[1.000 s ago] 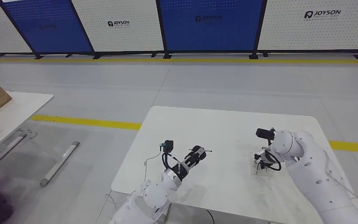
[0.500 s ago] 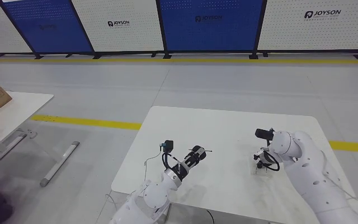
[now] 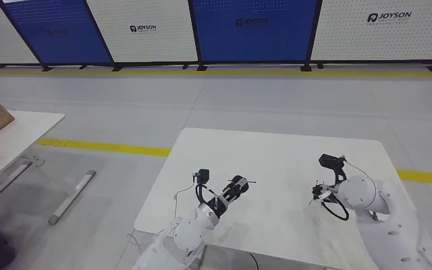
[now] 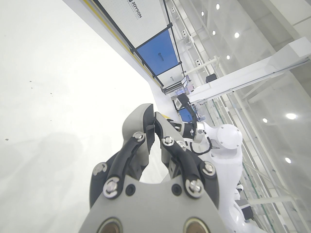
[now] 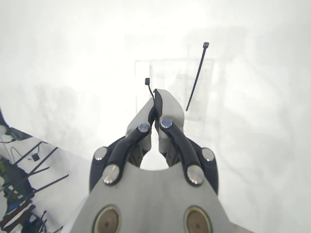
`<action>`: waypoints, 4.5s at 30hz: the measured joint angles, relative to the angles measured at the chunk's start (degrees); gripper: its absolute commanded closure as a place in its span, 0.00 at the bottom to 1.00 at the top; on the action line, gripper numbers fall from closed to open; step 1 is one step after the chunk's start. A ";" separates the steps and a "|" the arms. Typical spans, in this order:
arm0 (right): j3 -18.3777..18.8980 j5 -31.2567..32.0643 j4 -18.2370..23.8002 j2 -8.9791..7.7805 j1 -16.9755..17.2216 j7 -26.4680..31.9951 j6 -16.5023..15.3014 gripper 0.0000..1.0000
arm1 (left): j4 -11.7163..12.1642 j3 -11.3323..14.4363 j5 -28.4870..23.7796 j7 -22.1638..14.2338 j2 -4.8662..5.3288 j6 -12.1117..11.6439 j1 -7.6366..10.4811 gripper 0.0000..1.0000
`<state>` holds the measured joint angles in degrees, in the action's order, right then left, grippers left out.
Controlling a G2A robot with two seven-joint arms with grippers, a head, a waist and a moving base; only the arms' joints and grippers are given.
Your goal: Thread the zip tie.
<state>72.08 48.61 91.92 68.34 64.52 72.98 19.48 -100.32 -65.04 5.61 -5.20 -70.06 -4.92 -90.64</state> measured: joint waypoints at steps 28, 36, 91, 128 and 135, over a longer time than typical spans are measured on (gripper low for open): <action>5.19 0.17 10.99 2.64 15.13 -36.35 0.00 1.00 | 0.00 0.00 0.00 0.00 0.00 0.00 0.00 1.00; 7.93 -6.84 17.06 4.47 24.08 -57.36 0.00 1.00 | 0.00 0.00 0.00 0.00 0.00 0.00 0.00 1.00; 7.88 -6.80 17.01 4.48 24.14 -57.16 0.00 1.00 | -0.61 -0.23 0.55 -1.74 0.11 0.24 1.29 1.00; -3.85 -9.93 16.32 6.41 28.46 -77.55 -17.80 1.00 | -0.61 -0.20 0.59 -1.85 0.11 0.20 1.32 1.00; -7.15 -6.25 12.80 7.01 25.98 -79.99 -15.65 1.00 | -0.61 -0.19 0.59 -1.85 0.11 0.20 1.32 1.00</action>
<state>64.93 42.36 104.72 75.35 90.51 -7.01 3.83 -100.93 -65.23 6.20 -7.05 -69.94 -4.71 -89.32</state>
